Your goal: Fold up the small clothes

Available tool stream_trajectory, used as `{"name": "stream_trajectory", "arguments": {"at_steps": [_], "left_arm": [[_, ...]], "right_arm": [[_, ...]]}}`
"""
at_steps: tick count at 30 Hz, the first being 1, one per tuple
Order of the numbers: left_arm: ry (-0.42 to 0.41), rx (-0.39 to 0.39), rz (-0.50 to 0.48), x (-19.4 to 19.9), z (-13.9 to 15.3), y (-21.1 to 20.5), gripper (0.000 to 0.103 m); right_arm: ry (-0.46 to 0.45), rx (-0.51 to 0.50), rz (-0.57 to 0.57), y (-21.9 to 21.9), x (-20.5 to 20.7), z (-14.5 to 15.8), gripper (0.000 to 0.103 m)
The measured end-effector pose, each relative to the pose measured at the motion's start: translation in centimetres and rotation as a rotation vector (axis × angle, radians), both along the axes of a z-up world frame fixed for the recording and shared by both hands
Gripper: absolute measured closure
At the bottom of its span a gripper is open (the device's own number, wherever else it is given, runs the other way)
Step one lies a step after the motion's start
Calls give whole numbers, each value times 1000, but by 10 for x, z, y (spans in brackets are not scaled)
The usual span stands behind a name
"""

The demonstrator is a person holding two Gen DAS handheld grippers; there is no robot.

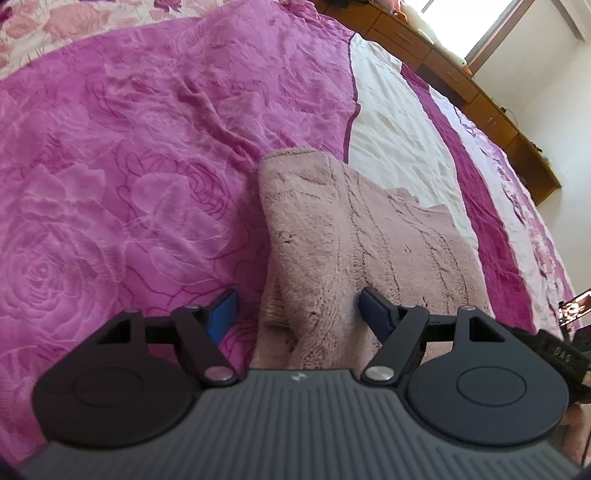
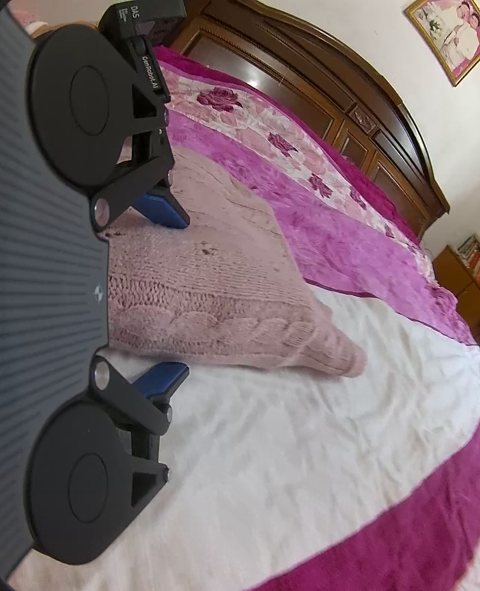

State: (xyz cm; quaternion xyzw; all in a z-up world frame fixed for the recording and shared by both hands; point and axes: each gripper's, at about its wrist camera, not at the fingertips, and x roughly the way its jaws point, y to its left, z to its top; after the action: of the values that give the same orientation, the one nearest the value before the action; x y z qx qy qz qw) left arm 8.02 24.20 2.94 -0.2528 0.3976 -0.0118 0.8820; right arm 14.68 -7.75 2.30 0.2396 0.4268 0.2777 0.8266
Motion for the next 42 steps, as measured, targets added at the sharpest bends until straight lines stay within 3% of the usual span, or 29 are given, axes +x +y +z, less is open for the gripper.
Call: {"name": "stream_trajectory", "arguments": {"at_steps": [14,17,19,21,23,27,34,39,42], "left_arm": [[-14,-30,-34,10,-7,-6,29],[-21,-73,-62,12,-9,-10,30],[-24,-85,-75,13,-10,-15,40],[-33,-95,-76,13,-9,-20,52],[-47,-80,-72,11,-2,-25,57],[-73,-87,-99,7,13,-39,63],[-97,-97,-221,-3,24,-95,64],[-68,-95,-291,-10,14,-130,63],[-60,-13,-304,-16,7,-143,62]], "right_arm": [[-2,38,32,12,18,-12,19],[12,59,27,14,22,-12,33],[10,74,19,12,25,-7,46],[-6,84,17,9,24,2,50],[-18,107,14,4,22,14,52],[-54,149,4,-15,9,41,53],[-92,119,-79,-73,-34,73,53],[-62,78,-157,-118,-66,61,52],[13,49,-193,-132,-72,36,51]]}}
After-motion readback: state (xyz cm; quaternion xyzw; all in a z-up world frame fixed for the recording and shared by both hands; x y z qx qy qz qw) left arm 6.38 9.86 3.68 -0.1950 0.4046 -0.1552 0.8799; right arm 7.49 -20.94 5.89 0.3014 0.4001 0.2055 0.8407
